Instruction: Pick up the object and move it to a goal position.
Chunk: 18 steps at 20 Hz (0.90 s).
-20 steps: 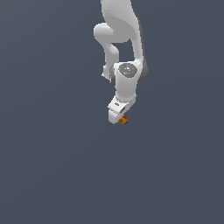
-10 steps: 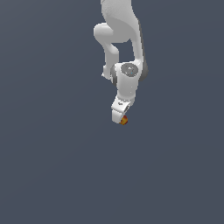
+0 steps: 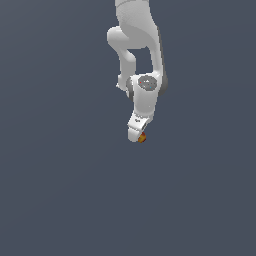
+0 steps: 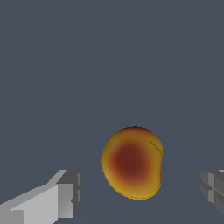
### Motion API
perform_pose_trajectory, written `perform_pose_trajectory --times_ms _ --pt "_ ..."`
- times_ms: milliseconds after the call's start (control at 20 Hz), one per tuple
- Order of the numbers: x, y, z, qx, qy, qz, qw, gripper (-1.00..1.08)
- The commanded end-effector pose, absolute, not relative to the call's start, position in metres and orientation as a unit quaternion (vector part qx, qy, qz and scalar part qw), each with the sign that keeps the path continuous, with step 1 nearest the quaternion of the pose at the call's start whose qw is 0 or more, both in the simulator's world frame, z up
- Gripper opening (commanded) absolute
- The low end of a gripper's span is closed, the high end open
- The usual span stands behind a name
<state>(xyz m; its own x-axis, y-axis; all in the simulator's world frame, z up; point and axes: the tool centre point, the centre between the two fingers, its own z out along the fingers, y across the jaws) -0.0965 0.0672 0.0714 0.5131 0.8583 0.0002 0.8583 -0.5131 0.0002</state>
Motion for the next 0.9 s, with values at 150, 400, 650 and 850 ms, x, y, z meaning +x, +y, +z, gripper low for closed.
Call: perform_pose_trajectory --times_ms 150,400,650,850 --pt "-0.098 0.067 0.047 0.869 0.495 0.0 0.0 1.0" --pt "-0.097 0.067 0.035 0.869 0.495 0.0 0.0 1.0" --pt "-0.097 0.067 0.034 0.869 0.495 0.0 0.0 -1.0" --pt "-0.097 0.067 0.034 0.869 0.495 0.0 0.0 -1.0"
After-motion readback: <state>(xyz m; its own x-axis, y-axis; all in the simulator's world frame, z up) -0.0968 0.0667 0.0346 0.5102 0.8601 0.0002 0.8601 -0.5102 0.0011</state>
